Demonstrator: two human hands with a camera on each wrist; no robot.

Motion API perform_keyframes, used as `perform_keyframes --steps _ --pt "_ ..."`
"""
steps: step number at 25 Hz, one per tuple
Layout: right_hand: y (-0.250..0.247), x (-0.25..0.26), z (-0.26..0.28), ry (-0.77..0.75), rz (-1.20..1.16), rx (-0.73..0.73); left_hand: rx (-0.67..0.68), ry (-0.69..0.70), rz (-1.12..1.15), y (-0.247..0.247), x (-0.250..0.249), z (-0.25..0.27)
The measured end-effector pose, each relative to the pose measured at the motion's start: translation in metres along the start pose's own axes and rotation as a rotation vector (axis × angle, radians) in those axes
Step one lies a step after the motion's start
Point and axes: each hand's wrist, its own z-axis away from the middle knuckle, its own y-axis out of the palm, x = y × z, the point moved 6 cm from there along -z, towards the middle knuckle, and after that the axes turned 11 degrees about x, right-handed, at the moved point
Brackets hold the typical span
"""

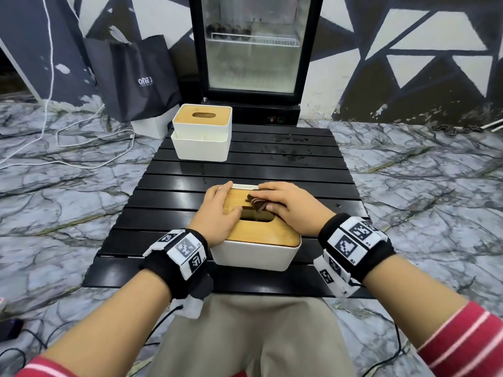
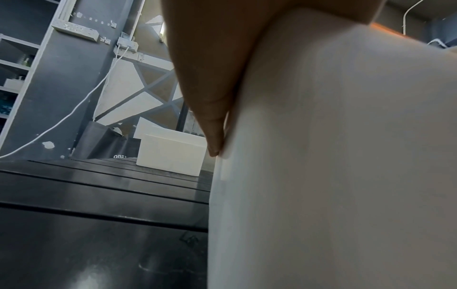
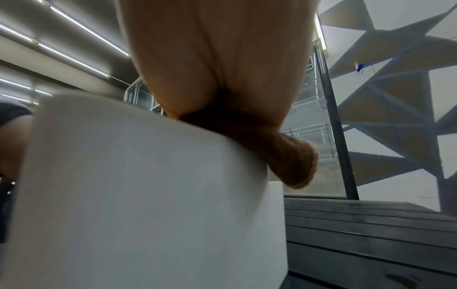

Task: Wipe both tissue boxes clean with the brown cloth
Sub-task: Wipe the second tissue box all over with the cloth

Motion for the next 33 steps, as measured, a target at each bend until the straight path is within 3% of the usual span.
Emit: perform_keyframes --steps 5,12,21,33 --pt "-0.005 -0.008 0.017 0.026 -0.019 -0.042 0.004 -0.008 -0.002 0.0 -0.001 0.001" --pt "0.001 -0.001 -0.008 0.027 0.013 0.001 0.019 -0.011 -0.003 0.0 -0.003 0.002" --pt "0.015 -0.009 0.049 0.037 -0.151 -0.188 0.001 -0.032 0.032 -0.001 -0.004 0.005" --pt "0.032 0.008 0.077 -0.013 -0.228 -0.229 -0.023 -0.078 0.083 -0.001 -0.006 0.009"
